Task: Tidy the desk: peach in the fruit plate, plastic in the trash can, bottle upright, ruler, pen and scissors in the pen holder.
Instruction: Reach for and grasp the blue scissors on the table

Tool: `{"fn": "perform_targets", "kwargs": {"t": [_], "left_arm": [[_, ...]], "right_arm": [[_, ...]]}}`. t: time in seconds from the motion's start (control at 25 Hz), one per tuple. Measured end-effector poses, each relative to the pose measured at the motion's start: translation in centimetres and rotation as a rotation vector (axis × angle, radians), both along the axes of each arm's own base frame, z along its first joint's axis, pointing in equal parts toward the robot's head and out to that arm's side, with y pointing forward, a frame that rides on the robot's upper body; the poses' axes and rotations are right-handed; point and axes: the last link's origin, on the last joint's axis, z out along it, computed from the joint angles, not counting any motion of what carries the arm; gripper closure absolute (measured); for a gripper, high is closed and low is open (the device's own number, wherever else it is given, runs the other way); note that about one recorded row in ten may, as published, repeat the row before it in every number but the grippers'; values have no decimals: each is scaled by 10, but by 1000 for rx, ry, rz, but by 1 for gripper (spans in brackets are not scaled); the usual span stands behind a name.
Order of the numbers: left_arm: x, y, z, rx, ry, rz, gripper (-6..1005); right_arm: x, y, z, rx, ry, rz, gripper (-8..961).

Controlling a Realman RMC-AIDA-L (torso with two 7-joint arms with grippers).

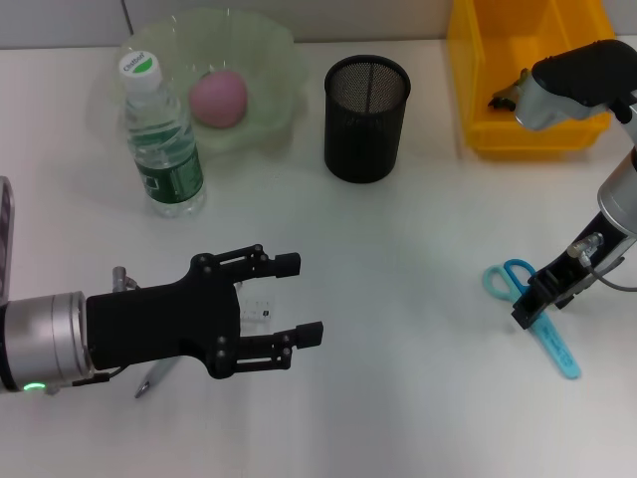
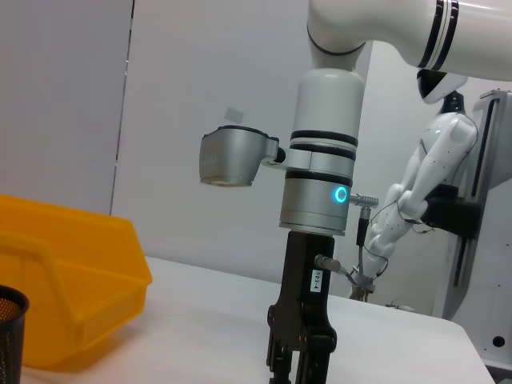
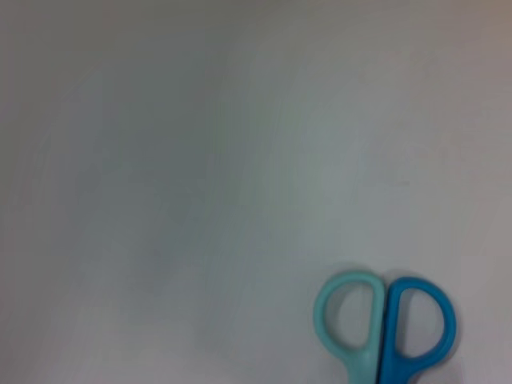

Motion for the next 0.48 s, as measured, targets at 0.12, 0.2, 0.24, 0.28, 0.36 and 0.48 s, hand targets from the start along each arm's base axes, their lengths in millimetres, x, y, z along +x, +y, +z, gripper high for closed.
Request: {"fn": "perform_targets", "kwargs": {"t": [0.12,0.2,0.24,0.28,0.36,0.48], "left_arm": [[1,1,0,0,0,-2,212],[1,1,0,1,1,-2,212],[1,1,0,1,1,-2,212],[1,1,0,1,2,-2,212],[1,1,0,2,2,-2,212],[1,1,0,2,2,-2,212]], "right_arm": [[0,0,0,1,-1,1,458],[1,1,-1,2,-7,6,464],[1,1,-1,2,-7,6,467],[1,1,-1,2,-9,9,469],[1,1,-2,1,-11,13,475],[1,0,-4,-11,-17,17,484]]}}
